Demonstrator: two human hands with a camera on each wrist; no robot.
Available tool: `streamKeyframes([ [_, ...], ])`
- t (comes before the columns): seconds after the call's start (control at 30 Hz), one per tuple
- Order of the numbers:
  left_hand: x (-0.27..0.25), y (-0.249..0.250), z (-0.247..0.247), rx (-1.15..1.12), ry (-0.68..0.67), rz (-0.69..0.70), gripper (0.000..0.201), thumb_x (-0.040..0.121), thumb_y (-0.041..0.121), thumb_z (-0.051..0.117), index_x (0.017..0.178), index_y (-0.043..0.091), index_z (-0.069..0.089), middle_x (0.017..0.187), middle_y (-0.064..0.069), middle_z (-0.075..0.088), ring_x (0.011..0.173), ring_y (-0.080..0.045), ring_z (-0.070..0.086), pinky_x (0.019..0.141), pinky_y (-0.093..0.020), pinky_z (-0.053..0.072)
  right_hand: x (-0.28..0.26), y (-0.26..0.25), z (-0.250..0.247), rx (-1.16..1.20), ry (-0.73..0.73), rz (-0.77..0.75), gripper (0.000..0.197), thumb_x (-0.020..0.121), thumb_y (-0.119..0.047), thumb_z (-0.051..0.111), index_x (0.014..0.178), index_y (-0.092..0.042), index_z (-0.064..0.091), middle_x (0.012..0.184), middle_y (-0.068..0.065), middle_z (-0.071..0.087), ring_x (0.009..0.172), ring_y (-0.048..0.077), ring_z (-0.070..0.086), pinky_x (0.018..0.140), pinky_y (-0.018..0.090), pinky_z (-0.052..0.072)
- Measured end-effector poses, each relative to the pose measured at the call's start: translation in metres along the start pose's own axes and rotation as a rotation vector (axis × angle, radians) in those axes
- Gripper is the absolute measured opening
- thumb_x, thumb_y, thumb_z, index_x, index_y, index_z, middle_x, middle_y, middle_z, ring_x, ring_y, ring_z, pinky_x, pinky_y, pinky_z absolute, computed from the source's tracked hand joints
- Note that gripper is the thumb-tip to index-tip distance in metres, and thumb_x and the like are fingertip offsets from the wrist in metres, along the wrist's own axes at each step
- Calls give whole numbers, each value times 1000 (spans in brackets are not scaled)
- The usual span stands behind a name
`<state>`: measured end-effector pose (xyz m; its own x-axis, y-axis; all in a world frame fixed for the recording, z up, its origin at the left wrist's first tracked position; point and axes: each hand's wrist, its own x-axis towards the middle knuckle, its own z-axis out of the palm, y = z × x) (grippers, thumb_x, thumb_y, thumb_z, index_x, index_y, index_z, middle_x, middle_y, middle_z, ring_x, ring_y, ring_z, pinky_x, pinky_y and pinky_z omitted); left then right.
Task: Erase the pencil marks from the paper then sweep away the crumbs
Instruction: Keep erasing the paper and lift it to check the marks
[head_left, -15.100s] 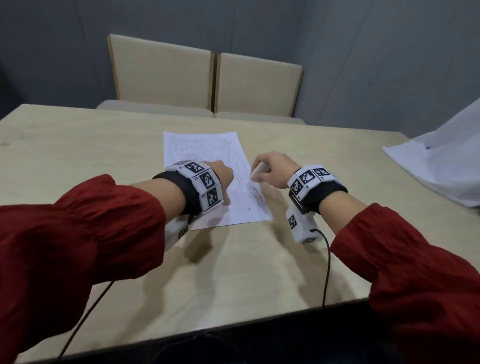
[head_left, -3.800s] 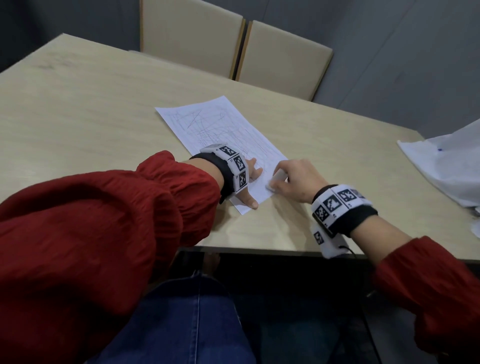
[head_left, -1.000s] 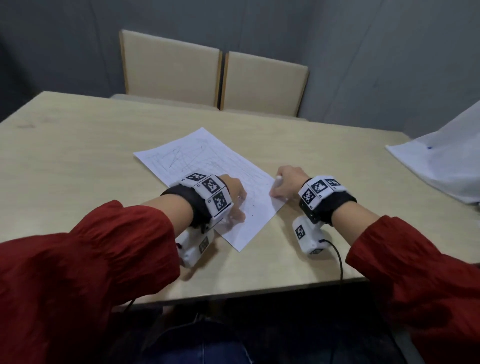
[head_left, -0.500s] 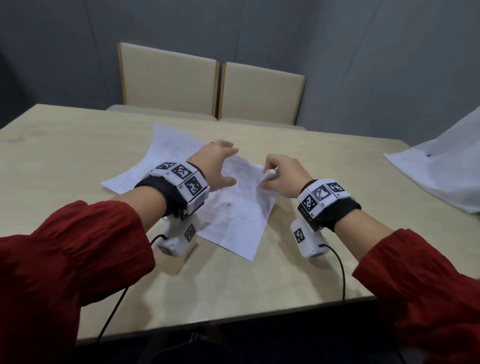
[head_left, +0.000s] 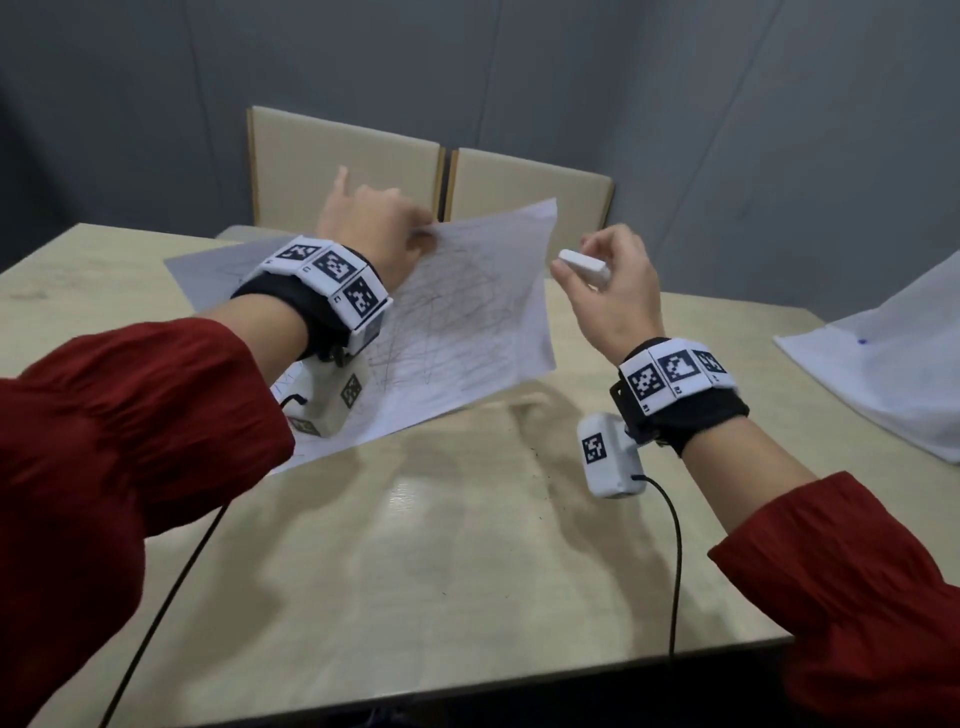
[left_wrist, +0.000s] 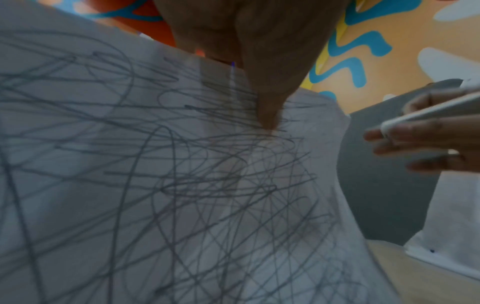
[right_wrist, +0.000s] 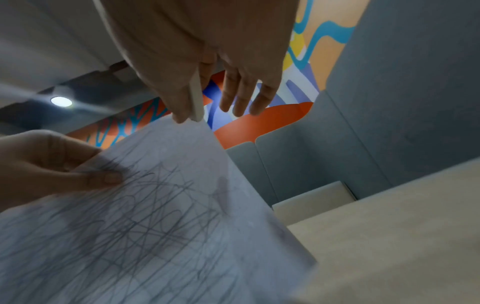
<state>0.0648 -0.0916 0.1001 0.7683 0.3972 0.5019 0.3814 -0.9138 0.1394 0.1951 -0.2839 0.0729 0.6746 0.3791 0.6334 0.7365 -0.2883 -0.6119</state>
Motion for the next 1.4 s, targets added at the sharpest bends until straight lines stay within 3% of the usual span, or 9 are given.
streamKeyframes([
  [0.07,3,-5,-5,-56,11,-23,27,98,29,52,107,11,69,104,-19,66,98,-40,59,92,-41,41,-1,8,0,40,-11,166,25,81,-18,73,91,-17,49,83,4,65,74,19,63,66,18,43],
  [0.17,6,-8,-11,-109,54,-39,25,98,31,50,99,10,64,100,-16,64,94,-39,56,69,-39,44,-7,20,-1,84,-115,311,30,80,-19,74,104,-24,56,71,0,71,69,13,70,70,31,52],
  [0.37,7,-11,-24,-109,118,48,34,101,44,40,98,18,62,95,-9,64,86,-34,54,66,-34,33,-8,11,-9,117,-158,308,21,83,-22,72,104,-19,69,83,3,71,61,6,65,61,25,46],
  [0.47,8,-18,-24,-108,28,84,35,102,46,37,82,21,53,80,-4,56,75,-28,48,63,-32,34,-7,10,-16,124,-181,307,64,80,-26,75,137,-22,46,108,7,64,78,13,61,71,30,51],
  [0.53,11,-25,-24,-165,-5,81,36,101,46,39,76,23,49,74,-3,54,73,-27,48,62,-31,34,-10,10,-18,219,-337,396,79,80,-19,76,146,-16,33,97,11,63,69,15,54,60,26,49],
  [0.73,15,-41,-25,-182,-40,-3,42,97,53,45,80,17,60,68,0,56,70,-26,52,64,-31,40,-32,2,-11,244,-644,459,12,88,-7,66,99,-3,66,67,1,66,52,11,38,44,17,31],
  [1.03,-8,-49,8,-162,76,280,37,78,18,76,114,19,67,119,-6,62,102,-32,60,85,-45,48,-57,-19,32,327,-754,780,11,88,-14,68,86,-3,65,86,12,72,44,5,42,45,17,29],
  [1.17,-46,-44,21,-142,-245,318,22,82,31,73,103,27,70,119,7,61,104,-21,58,85,-40,47,-62,-24,49,264,-802,764,13,88,-13,68,91,-1,64,94,19,71,46,8,40,43,17,30],
  [1.4,-84,-56,39,94,-789,252,54,89,60,52,134,32,53,140,8,49,125,-18,47,102,-36,41,-77,-25,70,169,-873,645,9,92,-11,62,90,-2,62,47,-5,59,37,3,43,40,15,33],
])
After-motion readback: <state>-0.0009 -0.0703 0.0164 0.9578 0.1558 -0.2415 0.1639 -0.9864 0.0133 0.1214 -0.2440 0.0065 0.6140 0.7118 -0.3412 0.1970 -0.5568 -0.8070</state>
